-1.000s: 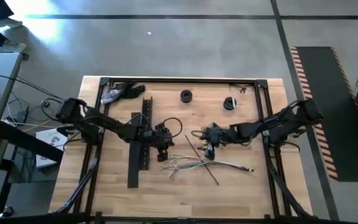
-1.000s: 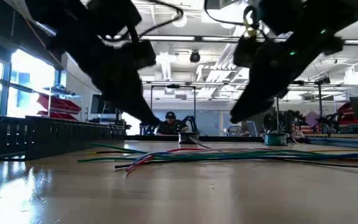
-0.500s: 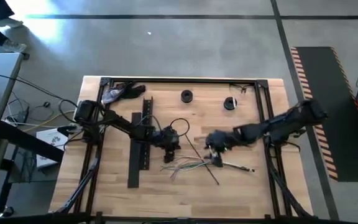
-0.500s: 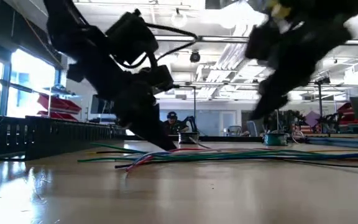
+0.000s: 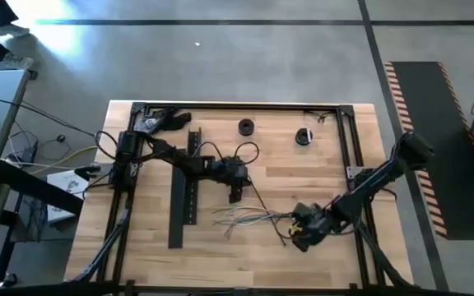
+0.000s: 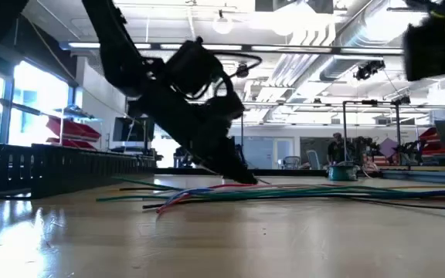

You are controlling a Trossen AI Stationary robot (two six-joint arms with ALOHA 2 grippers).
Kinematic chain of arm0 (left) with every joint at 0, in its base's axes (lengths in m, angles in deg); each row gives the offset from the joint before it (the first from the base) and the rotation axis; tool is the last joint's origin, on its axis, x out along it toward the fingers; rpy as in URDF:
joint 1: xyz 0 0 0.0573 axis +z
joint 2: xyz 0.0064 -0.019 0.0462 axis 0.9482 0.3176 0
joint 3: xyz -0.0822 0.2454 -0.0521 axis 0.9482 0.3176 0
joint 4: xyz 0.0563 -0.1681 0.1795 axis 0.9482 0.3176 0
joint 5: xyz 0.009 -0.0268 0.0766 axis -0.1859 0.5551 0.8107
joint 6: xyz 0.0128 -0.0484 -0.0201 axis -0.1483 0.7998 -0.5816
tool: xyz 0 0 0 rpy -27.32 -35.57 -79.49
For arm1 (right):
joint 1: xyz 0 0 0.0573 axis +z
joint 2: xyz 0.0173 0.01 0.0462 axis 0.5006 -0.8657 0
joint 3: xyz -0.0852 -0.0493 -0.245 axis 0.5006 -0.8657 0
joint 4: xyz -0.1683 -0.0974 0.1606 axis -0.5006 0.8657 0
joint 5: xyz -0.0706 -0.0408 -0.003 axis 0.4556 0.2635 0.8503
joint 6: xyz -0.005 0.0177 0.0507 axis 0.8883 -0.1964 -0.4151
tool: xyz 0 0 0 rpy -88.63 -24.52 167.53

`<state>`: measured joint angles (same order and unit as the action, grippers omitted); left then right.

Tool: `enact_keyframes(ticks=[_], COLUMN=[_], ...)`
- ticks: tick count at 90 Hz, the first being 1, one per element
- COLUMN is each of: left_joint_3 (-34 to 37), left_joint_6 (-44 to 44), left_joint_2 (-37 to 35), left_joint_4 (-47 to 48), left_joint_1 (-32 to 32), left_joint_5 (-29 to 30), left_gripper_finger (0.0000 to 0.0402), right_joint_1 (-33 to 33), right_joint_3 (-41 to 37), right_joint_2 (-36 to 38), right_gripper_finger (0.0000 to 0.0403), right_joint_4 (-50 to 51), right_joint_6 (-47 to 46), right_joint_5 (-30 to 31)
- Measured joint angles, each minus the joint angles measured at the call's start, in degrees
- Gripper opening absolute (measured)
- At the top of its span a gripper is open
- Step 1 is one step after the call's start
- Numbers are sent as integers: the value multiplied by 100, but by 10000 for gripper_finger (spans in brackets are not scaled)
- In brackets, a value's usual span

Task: Ziptie cables
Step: Wrap the black zip tie on the cable

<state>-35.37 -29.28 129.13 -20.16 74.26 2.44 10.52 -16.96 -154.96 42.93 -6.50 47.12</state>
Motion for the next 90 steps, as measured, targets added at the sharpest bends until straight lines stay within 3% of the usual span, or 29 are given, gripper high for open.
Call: enact_keyframes(ticks=[23,31,42,63,78,90], left_joint_3=[-916,-1064,-1131,-958,-961,-956], left_joint_6=[-296,-507,-732,-685,-600,-596], left_joint_2=[419,224,-317,-1286,-1458,-1416], left_joint_4=[316,837,1494,2254,2493,2604], left_joint_1=[-129,-236,-423,-922,-1243,-1397], left_joint_5=[-3,382,769,783,786,854], left_gripper_finger=[0,0,0,0,0,0], right_joint_1=[150,143,120,-248,-716,-862], right_joint_3=[38,203,476,1092,1615,2049], right_joint_2=[-703,-821,-872,-864,-1183,-1614], right_gripper_finger=[224,224,224,224,224,224], right_joint_4=[-983,-968,-1010,-952,67,548], right_joint_6=[-103,316,2095,6999,8997,10244], right_joint_5=[72,67,270,329,-250,-353])
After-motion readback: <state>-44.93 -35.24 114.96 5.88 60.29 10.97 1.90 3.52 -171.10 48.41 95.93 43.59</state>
